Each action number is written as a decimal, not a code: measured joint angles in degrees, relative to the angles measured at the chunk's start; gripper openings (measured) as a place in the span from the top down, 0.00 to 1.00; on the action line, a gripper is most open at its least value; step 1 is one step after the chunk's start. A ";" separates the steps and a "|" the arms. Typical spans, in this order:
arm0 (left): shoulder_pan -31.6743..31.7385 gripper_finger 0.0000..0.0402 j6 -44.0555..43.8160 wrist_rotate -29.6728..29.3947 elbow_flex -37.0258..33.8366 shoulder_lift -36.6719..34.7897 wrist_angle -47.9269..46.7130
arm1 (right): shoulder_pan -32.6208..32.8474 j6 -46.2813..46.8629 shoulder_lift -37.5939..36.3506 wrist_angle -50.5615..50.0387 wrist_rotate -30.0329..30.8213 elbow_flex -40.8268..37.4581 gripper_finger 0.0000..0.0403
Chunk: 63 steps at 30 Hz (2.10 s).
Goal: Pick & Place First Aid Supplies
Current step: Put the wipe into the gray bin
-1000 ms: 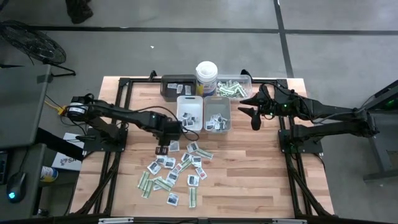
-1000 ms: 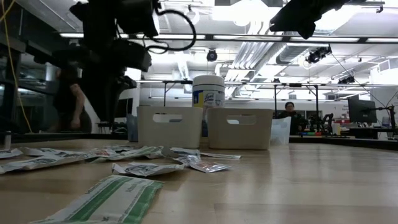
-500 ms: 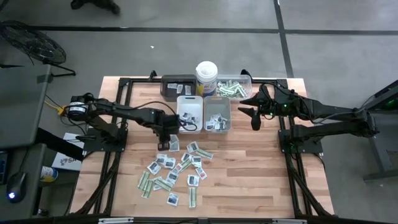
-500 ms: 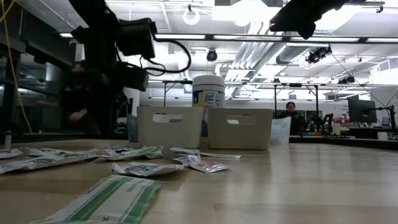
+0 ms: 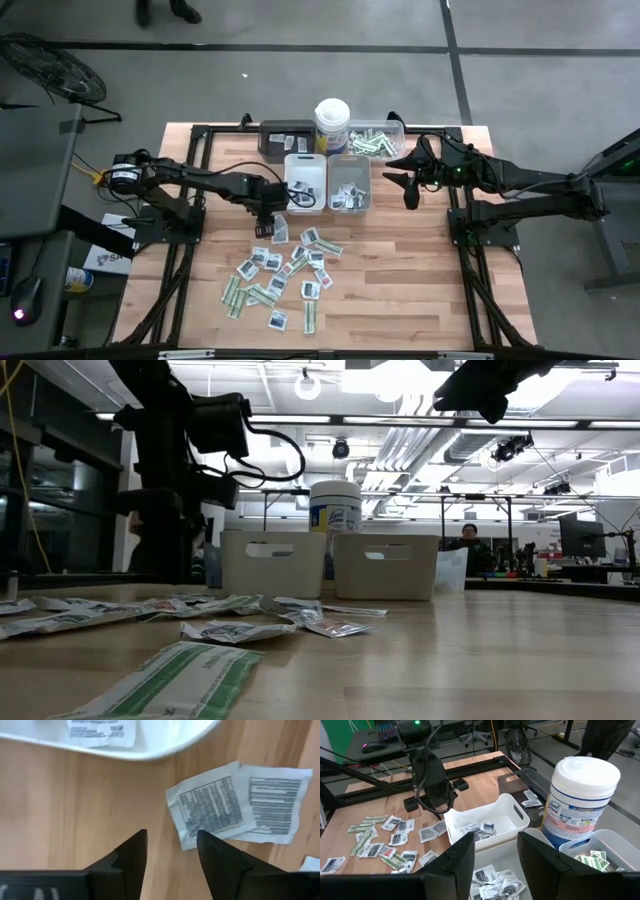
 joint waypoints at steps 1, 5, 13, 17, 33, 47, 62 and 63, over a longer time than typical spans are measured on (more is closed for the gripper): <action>0.00 0.58 0.01 0.49 0.00 0.00 0.40 | 0.00 0.04 0.00 0.00 0.00 0.00 0.65; 0.00 0.58 0.00 1.24 0.00 0.00 1.09 | 0.00 0.18 0.00 0.02 0.00 0.00 0.65; 0.00 0.58 -0.94 2.27 -2.58 2.30 5.14 | 0.00 1.29 0.00 0.03 0.14 -0.01 0.65; 0.00 0.58 -3.22 2.43 -5.80 3.21 7.32 | 0.00 1.49 0.00 0.22 0.20 -0.02 0.65; 0.02 0.98 -5.04 5.82 -9.42 2.91 10.27 | 0.00 1.51 0.01 0.39 0.26 -0.02 0.65; -0.06 1.00 -1.45 13.47 -10.90 -10.79 -1.66 | 0.00 1.51 0.02 0.37 0.24 -0.02 0.65; -0.02 1.00 4.85 28.91 -10.40 -35.22 23.91 | 0.00 1.58 0.02 1.15 0.24 -0.02 0.65; -0.02 1.00 5.61 29.57 -10.38 -35.78 26.95 | 0.00 1.56 0.01 1.40 0.24 -0.02 0.65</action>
